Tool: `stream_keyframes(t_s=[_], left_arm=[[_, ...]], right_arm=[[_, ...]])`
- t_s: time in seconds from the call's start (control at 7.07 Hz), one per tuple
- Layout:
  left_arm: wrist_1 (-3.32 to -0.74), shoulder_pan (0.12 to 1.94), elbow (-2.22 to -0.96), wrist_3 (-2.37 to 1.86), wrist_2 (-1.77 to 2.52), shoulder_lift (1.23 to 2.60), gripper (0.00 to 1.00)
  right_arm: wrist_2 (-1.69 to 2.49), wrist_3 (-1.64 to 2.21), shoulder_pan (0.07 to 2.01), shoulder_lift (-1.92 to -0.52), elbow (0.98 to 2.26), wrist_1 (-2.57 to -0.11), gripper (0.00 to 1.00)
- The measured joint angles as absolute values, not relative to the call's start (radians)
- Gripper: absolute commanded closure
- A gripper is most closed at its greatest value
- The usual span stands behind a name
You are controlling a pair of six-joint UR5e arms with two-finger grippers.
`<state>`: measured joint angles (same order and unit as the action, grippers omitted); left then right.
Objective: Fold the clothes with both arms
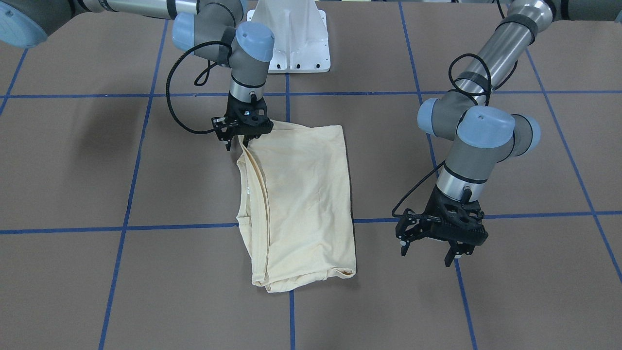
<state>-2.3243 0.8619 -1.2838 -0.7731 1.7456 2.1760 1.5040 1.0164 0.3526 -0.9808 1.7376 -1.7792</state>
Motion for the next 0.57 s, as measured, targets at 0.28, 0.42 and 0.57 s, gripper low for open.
stream_keyframes(t_s=[0.28,0.42,0.57], left_arm=[[-2.325,0.858,-1.284,-0.773,1.746,2.176,0.0],[-2.325,0.858,-1.284,-0.773,1.746,2.176,0.0],[-2.325,0.858,-1.283,-0.773,1.746,2.175,0.0]], right_arm=[[1.498,0.999,0.365,-1.071,1.818,-1.778,0.4],[1.497,1.009,0.371,-1.081,1.837,-1.776,0.31],[1.497,1.035,0.388,-1.069,1.847,-1.771,0.25]])
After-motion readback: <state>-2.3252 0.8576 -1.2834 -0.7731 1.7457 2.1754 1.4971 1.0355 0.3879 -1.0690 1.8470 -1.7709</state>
